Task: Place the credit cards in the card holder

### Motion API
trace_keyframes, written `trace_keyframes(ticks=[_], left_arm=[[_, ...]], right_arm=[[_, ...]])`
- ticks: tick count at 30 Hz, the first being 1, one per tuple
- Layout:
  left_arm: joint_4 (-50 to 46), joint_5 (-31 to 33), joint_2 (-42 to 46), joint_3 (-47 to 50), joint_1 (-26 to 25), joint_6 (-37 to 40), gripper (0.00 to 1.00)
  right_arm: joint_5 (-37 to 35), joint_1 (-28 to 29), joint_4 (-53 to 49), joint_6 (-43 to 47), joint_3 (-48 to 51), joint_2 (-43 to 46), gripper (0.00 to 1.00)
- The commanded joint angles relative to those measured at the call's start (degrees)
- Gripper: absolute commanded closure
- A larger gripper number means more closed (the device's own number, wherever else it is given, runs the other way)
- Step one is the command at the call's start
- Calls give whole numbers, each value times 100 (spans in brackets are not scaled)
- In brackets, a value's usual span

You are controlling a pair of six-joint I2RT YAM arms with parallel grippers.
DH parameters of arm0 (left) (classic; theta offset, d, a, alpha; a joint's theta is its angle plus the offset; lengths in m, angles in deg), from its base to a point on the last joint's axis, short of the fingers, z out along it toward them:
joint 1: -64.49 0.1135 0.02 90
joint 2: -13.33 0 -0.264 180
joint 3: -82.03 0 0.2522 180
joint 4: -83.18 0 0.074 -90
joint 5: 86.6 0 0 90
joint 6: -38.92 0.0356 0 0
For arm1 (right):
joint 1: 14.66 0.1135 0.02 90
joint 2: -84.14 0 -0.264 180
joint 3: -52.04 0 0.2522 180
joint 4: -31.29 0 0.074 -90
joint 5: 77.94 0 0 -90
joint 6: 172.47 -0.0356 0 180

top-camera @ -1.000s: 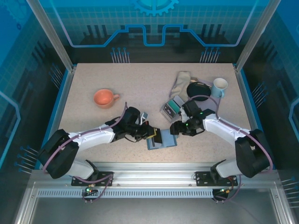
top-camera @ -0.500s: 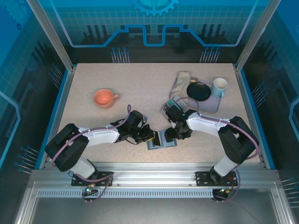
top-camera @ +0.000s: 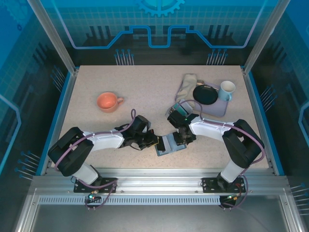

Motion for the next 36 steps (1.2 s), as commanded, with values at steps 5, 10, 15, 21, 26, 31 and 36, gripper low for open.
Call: trace_keyframes(ticks=[5,10,15,21,26,31,36], left_arm=[[-446,315,-305,126,-20,157,100],[-436,319,-377,170,-16,152,100],[-432,308,-413,153,-20,172,100],[-530,323,-413,41,-20,246,100],[-699,328,-409,-96,-17,352,100],[-768,364,-360,-128,-15,396,100],[-749,328,-431,-140,-9,416,100]], right_arm=[[27,-420,-141,47,276,28,65],[79,-497,-193,45,269,37,60],[324,-494,-228,157,104,321,47],[581,-468,-125,456,-104,513,21],[398,-405,-233,455,-427,-92,18],[186,-363,-347,368,-506,-476,23],[-12,-344,-405,205,-355,-453,40]])
